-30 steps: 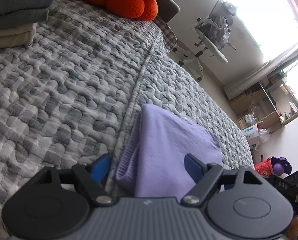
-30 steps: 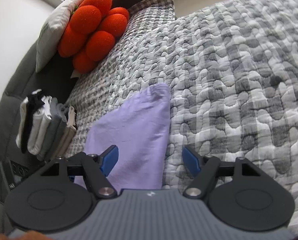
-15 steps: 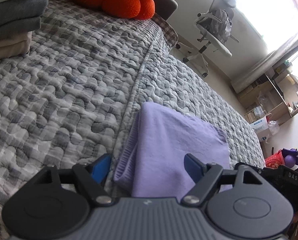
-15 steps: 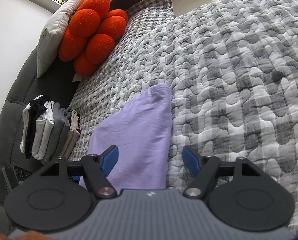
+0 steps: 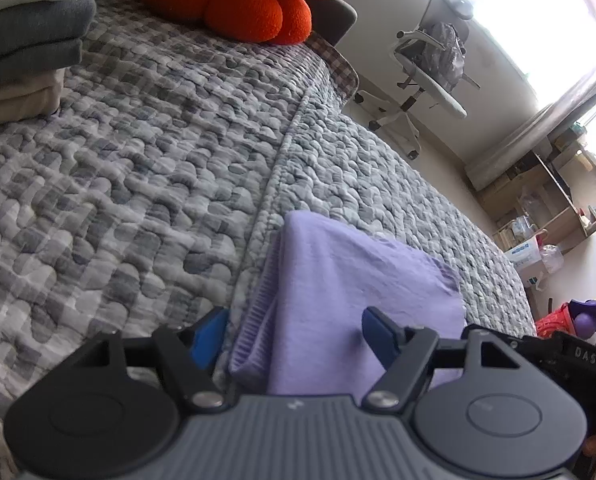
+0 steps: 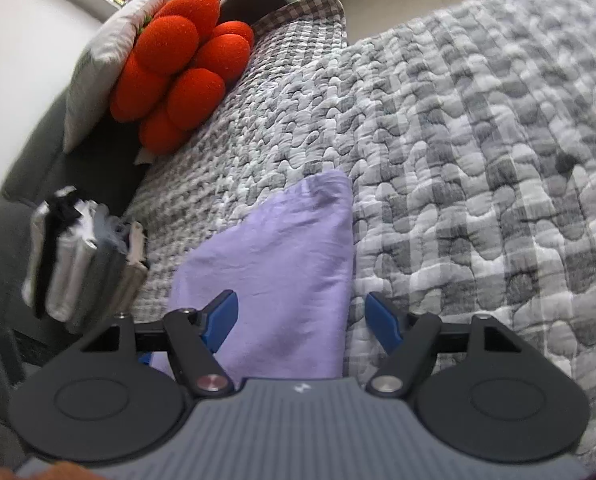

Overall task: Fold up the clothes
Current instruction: 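Hold the open left gripper above the folded shirt, then pinch the folded lavender shirt with both grippers together, then lift the pinched shirt with both grippers and carry it toward the clothes stack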

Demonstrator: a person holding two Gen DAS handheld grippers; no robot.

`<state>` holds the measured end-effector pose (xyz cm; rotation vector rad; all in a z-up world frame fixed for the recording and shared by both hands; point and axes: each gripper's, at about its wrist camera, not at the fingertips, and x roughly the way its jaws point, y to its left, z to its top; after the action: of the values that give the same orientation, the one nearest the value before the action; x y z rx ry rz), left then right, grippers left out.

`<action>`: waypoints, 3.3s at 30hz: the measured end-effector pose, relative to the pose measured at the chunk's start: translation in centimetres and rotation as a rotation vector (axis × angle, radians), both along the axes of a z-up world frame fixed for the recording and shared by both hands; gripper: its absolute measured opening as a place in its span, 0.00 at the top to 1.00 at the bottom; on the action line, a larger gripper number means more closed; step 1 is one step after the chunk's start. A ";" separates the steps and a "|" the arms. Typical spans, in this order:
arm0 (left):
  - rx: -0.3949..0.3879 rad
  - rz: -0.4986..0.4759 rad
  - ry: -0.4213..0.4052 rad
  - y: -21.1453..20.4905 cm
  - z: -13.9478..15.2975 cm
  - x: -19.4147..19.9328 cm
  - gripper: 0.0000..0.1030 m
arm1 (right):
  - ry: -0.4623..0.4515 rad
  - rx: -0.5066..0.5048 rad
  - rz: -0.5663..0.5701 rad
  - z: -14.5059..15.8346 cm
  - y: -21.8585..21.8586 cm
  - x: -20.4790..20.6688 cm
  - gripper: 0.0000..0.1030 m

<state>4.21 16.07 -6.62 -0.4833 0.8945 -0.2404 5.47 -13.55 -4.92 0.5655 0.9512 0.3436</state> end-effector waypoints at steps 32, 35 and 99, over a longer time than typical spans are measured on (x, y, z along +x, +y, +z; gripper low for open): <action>-0.134 0.090 -0.047 1.5 -1.2 0.9 0.51 | -0.071 0.002 -0.019 -0.8 0.4 0.9 0.39; -0.161 0.101 -0.058 1.6 -1.5 0.8 0.56 | -0.076 0.046 -0.043 -1.3 -0.1 1.4 0.53; -0.219 0.040 -0.201 0.8 -0.5 0.8 0.85 | -0.268 -0.027 -0.051 0.1 1.3 0.3 0.82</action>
<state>5.06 16.83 -7.11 -0.6670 0.6650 -0.3460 5.79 -12.22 -4.86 0.5042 0.6810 0.3504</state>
